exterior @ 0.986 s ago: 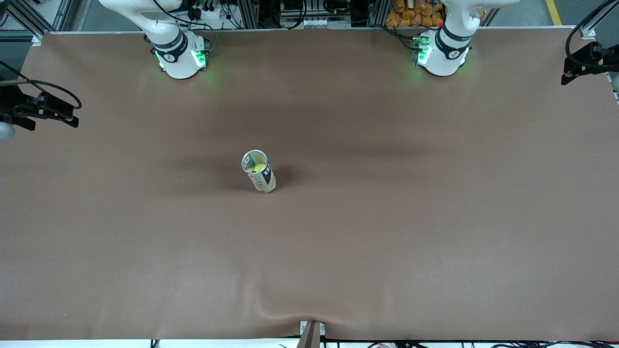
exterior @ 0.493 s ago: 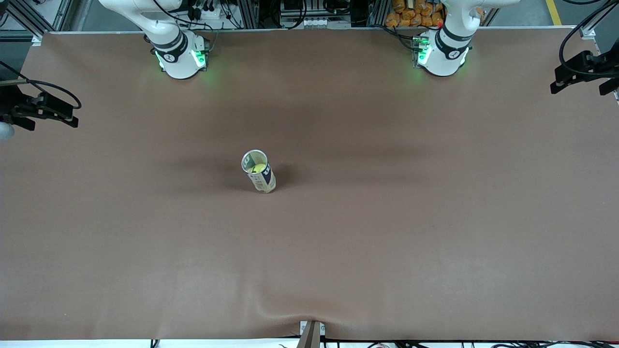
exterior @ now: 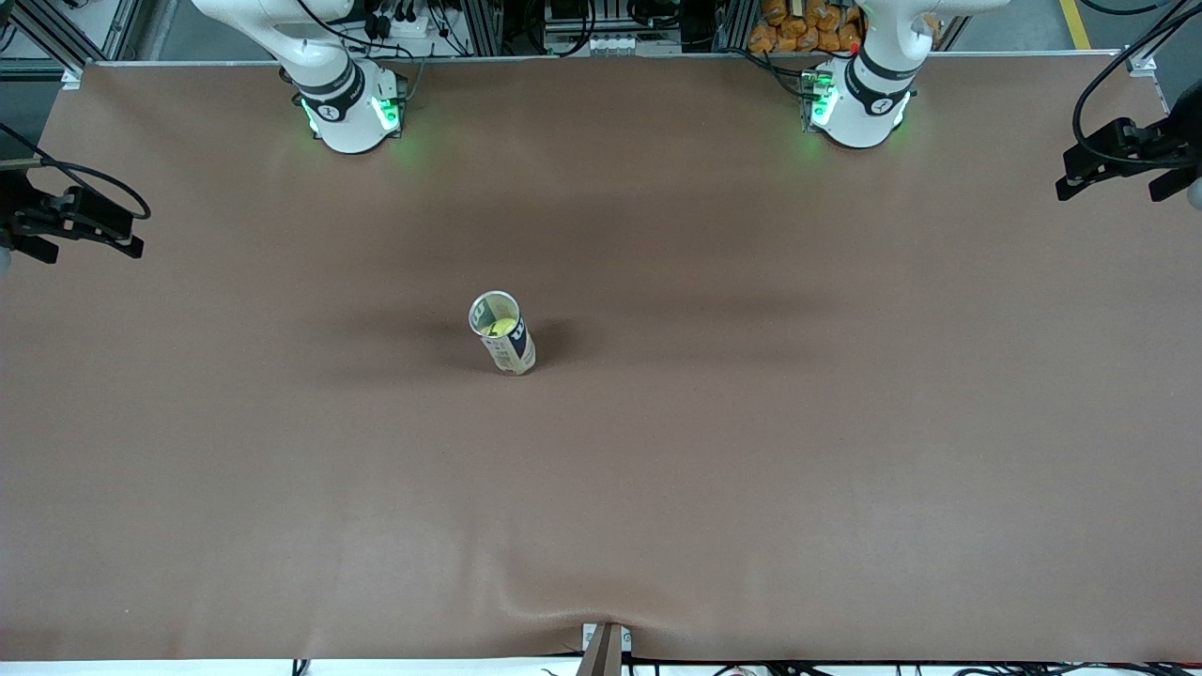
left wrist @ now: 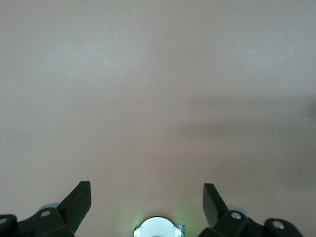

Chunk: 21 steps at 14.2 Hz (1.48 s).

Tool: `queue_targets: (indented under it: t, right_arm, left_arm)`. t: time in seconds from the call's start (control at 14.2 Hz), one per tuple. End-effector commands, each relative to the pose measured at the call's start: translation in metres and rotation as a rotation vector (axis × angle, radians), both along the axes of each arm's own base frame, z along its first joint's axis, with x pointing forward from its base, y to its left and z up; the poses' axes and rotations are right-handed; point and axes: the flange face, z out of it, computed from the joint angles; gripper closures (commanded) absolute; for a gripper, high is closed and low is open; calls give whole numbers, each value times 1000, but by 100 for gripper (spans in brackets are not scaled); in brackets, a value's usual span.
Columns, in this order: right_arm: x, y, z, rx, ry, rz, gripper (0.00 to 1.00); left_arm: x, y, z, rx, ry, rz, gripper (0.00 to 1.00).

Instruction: Insert tennis ball vertically with right arm

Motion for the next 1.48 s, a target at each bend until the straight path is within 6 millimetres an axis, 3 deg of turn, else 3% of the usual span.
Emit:
queue_targets:
  t: [0.0,0.28,1.41]
  right_arm:
    - [-2,-4,1,2,-4,-37,0]
    - [-4,1,0,-1,14,-113,0]
    - [-4,1,1,1,10,-115,0]
  left_arm:
    - [0,1,1,-15,-10,16,0]
    - [0,1,1,-5,-12,19,0]
    - [2,-1,1,-2,-12,12,0]
